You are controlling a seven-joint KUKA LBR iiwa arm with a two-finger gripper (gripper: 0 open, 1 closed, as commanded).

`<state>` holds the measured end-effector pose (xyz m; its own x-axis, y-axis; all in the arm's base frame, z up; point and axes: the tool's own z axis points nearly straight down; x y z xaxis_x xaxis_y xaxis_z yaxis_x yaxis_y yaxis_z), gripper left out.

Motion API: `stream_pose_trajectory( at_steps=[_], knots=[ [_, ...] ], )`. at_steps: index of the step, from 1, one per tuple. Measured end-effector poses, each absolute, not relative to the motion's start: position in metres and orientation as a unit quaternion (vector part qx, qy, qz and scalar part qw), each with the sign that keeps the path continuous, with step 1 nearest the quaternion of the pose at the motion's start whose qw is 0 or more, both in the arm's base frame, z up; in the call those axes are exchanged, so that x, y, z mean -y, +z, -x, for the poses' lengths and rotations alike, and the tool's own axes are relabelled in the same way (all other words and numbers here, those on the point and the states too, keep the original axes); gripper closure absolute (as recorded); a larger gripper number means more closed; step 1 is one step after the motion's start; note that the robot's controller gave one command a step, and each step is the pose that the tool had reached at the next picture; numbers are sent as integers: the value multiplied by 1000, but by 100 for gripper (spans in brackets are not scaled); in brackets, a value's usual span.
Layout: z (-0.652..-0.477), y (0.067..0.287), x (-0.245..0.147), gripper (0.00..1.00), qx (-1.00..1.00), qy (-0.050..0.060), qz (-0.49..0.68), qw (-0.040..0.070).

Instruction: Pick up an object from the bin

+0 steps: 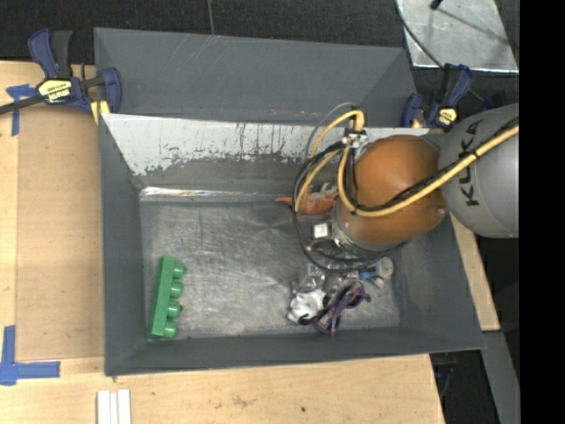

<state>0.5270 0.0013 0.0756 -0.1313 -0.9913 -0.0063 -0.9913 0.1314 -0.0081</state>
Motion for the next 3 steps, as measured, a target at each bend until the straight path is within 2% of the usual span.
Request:
stream_pose_trajectory(
  at_steps=[1, 2, 3],
  knots=[
    [-527, 76, -1, 100, -752, -1, 659, 5],
    [-493, 118, 2, 100, -748, 1, 664, -1],
    [-493, 118, 2, 100, -748, 1, 663, -1]
  ],
)
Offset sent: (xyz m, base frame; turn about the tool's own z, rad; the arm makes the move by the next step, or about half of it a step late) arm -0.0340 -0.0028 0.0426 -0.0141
